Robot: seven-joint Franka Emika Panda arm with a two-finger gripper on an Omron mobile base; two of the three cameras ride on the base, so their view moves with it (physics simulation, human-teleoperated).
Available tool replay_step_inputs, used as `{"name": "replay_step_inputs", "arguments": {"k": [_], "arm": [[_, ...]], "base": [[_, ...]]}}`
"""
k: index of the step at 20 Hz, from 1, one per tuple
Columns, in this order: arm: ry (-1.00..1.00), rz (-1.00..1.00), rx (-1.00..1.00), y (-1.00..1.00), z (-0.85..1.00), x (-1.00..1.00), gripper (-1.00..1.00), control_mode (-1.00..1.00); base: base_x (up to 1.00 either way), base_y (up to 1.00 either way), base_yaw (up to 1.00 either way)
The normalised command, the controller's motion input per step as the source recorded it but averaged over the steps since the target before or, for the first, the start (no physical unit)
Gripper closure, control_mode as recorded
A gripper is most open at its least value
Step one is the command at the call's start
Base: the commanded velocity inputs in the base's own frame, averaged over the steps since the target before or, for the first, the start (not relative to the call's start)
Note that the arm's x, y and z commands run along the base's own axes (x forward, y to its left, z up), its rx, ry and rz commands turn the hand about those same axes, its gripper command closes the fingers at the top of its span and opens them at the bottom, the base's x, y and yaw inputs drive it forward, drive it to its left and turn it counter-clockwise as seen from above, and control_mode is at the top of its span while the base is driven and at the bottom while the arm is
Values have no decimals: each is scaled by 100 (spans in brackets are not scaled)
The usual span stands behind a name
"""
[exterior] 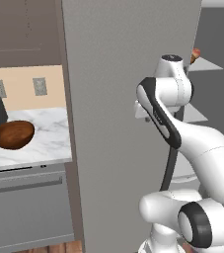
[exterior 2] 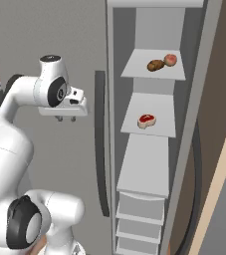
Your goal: Take the steak, potato, and peach from the freezer and place them in the bowl on the counter.
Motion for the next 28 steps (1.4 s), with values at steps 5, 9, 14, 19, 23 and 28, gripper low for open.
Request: {"name": "replay_step_inputs", "arguments": {"k": [5,9,14,19,23,28], "arm": [[0,0,0,0,0,-23,-100,-100],[-1,0,0,0,0,-55,-100,-100],[0,0,0,0,0,-59,-100,-100],[0,0,0,0,0,-56,-100,-100],[0,0,0,0,0,-46,-100,-100],[0,0,1,-1,0,-39,-100,-100]], "base": [[0,0,0],[0,0,0],[0,0,0],[0,0,0],[0,0,0],[0,0,0]]}}
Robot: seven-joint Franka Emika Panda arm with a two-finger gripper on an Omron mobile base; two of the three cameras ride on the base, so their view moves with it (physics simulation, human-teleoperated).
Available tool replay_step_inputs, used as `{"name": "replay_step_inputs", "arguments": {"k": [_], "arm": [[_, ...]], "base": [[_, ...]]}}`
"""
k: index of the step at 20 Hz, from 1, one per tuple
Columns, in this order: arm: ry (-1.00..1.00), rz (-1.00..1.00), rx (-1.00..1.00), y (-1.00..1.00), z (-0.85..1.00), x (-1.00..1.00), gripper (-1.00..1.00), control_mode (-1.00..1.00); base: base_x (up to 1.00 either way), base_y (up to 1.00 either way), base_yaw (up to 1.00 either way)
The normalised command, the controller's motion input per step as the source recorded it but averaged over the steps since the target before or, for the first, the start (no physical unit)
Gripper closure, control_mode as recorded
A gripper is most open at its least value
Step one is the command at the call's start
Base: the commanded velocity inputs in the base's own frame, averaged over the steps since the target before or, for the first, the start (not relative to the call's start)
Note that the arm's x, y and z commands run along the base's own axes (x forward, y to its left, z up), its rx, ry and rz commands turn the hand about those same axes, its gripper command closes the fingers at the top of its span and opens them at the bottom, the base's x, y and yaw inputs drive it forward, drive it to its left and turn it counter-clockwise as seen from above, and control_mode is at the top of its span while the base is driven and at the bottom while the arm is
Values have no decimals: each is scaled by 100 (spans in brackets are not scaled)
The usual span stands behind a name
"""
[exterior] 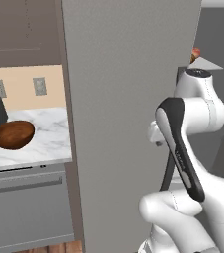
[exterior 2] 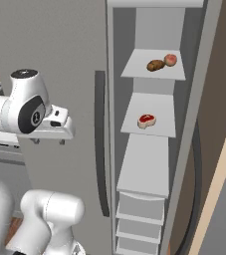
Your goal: Take the steak, potato, and peach from the freezer and place them in the bowl on the counter.
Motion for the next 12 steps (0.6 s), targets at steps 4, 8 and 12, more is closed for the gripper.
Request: {"name": "replay_step_inputs", "arguments": {"k": [4,8,12], "arm": [[0,0,1,-2,0,-27,-100,-100],[0,-1,1,-2,0,-15,-100,-100],[0,-4,4,-10,0,-9,-100,-100]], "base": [[0,0,0],[0,0,0],[0,0,0]]}}
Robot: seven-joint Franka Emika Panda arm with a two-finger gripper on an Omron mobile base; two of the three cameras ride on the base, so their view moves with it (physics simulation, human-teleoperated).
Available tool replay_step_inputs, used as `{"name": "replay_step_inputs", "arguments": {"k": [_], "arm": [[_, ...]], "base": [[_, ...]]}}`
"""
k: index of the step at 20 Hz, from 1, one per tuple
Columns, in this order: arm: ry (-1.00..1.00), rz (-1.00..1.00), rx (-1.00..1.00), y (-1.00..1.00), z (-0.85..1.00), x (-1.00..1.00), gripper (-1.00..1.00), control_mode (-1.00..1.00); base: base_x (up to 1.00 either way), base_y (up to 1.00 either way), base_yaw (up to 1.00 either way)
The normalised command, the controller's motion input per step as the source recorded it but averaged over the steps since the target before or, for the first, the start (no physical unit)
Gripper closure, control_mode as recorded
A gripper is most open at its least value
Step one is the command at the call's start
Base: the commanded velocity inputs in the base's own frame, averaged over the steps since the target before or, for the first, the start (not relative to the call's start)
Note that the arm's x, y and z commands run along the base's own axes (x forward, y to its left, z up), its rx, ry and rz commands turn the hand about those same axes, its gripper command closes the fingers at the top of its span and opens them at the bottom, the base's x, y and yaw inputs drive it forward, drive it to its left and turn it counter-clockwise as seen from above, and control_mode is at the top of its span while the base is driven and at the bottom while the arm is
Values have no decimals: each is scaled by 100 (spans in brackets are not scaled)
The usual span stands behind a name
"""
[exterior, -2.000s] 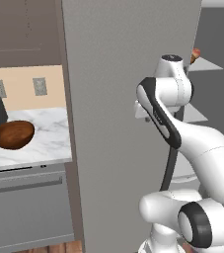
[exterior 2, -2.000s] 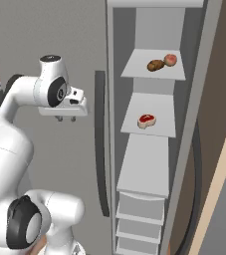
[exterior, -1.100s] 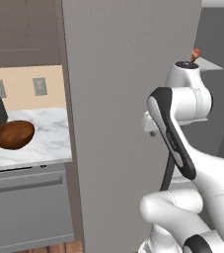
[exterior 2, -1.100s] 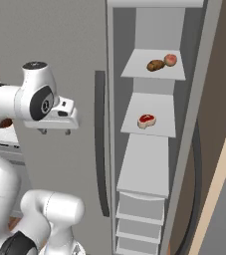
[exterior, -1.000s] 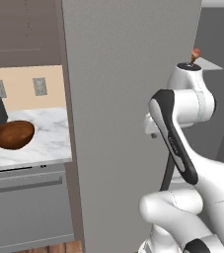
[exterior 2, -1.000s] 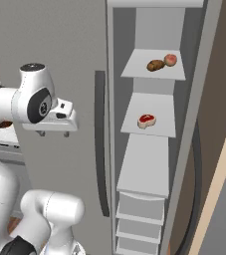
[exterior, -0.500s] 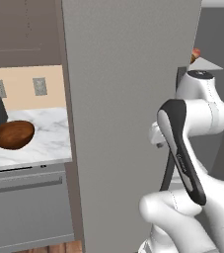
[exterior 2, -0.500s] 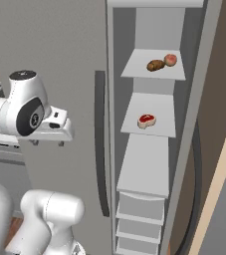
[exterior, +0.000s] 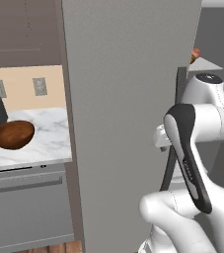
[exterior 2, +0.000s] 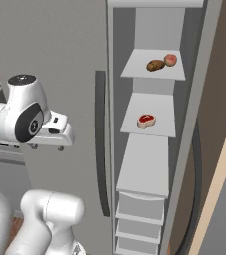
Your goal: Take the steak, potato, and peach from the freezer and place them in the bowl on the counter.
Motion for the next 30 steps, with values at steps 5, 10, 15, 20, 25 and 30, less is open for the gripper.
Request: {"name": "replay_step_inputs", "arguments": {"k": [5,10,15,20,25,30], "arm": [[0,-3,7,-19,0,-21,-100,-100],[0,-1,2,-7,0,-19,-100,-100],[0,0,0,0,0,-17,-100,-100],[0,-1,0,5,0,-3,-100,-100],[0,0,0,7,0,0,-100,-100],[0,0,0,2,0,0,-100,-100]], "base": [[0,0,0],[0,0,0],[0,0,0],[0,0,0],[0,0,0],[0,0,0]]}}
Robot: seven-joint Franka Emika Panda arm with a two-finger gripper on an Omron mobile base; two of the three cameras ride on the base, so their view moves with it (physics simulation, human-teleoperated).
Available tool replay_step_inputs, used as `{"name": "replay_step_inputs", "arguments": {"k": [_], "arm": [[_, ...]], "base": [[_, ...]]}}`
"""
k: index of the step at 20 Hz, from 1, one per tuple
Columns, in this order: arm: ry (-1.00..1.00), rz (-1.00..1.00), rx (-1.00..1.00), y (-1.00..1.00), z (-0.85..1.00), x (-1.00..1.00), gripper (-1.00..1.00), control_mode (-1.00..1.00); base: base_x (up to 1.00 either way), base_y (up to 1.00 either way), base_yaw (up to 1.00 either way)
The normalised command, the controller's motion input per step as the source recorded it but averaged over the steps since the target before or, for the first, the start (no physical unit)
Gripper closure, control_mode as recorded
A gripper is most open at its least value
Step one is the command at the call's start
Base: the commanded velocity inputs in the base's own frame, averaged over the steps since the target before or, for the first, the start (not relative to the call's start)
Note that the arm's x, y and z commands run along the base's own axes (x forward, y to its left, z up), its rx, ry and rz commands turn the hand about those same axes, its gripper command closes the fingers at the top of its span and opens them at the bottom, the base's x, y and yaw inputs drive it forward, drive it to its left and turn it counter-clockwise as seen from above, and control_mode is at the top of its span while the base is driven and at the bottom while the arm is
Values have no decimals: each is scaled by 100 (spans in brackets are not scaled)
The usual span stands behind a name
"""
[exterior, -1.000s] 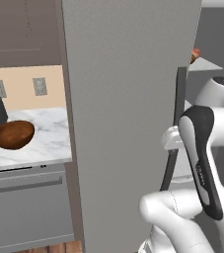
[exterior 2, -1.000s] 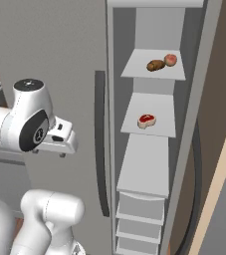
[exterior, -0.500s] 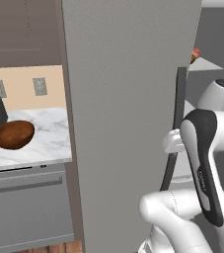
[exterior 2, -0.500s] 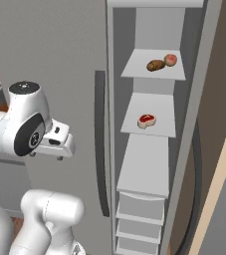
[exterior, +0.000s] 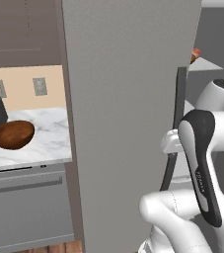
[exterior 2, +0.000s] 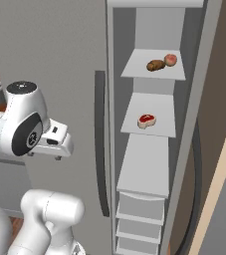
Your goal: Take the steak, potato, and peach from the freezer and place them in the bowl on the counter.
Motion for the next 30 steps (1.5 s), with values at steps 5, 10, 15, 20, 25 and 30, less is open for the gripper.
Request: {"name": "replay_step_inputs", "arguments": {"k": [5,10,15,20,25,30], "arm": [[0,0,0,2,0,0,-100,-100],[0,0,0,1,0,0,-100,-100],[0,0,0,3,0,0,-100,-100],[0,0,0,7,0,-1,-100,-100],[0,0,0,6,0,-1,-100,-100],[0,0,0,0,0,0,-100,100]], "base": [[0,0,0],[0,0,0],[0,0,0],[0,0,0],[0,0,0],[0,0,0]]}}
